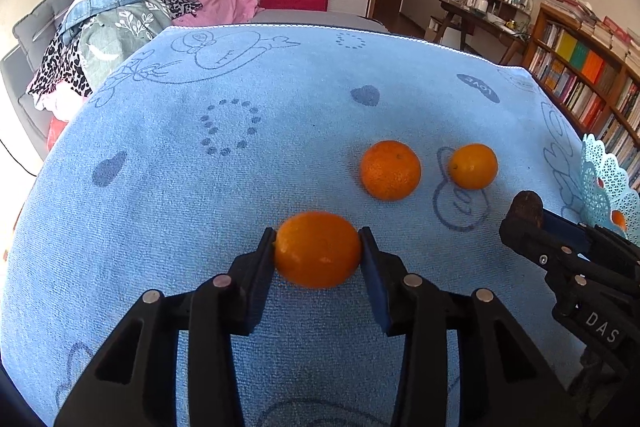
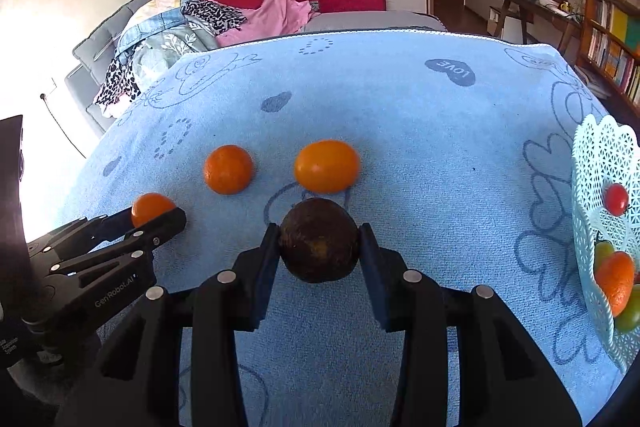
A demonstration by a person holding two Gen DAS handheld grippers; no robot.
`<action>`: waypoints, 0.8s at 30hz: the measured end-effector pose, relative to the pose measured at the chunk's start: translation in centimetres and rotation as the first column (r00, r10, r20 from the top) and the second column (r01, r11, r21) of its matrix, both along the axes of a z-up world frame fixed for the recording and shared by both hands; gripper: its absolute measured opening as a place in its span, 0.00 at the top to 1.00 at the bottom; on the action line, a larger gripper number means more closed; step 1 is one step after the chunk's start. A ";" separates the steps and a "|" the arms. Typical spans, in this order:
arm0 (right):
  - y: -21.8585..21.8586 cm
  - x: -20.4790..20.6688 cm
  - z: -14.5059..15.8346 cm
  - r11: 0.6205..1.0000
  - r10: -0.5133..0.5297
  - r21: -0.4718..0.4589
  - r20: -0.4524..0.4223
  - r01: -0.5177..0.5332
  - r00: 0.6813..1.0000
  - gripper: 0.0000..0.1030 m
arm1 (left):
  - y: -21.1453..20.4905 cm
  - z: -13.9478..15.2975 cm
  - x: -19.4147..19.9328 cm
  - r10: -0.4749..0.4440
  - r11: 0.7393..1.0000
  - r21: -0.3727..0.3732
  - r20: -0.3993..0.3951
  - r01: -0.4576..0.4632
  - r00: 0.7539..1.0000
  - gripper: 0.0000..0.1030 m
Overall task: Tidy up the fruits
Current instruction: 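Carry the held plum and orange over to the white lace basket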
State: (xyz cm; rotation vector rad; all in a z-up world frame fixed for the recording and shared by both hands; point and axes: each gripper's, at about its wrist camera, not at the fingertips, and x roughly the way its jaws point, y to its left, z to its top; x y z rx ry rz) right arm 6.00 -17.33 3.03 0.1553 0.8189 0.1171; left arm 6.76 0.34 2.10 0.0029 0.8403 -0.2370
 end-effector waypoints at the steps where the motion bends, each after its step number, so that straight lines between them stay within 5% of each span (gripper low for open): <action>1: -0.1 -0.1 0.1 1.000 -0.004 0.005 0.001 0.004 1.000 0.60 | 0.0 0.0 -0.1 -0.002 1.000 -0.001 0.002 0.002 1.000 0.60; 24: -4.8 -5.9 4.7 0.991 -0.105 0.094 0.106 0.095 0.989 0.60 | -3.1 3.9 -3.9 -0.082 0.997 -0.004 0.074 0.083 0.994 0.59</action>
